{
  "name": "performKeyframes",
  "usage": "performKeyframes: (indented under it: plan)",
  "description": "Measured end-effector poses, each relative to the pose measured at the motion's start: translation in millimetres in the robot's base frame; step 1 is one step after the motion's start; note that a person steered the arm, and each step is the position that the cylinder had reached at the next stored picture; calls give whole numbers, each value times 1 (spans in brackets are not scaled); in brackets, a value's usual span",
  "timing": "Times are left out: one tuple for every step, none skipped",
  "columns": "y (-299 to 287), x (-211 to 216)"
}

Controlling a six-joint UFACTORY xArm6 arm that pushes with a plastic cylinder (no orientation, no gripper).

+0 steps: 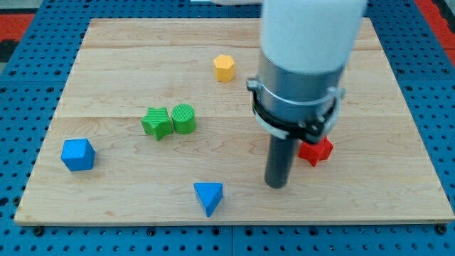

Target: Slide the blue triangle towards bottom left

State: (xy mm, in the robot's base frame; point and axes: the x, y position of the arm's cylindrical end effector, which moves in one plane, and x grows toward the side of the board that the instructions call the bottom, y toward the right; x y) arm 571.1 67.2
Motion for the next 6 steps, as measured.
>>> performKeyframes:
  plan:
    - [-4, 14]
    - [-23, 23]
    - [-64, 24]
    - [-137, 24]
    - [-206, 24]
    - [-247, 24]
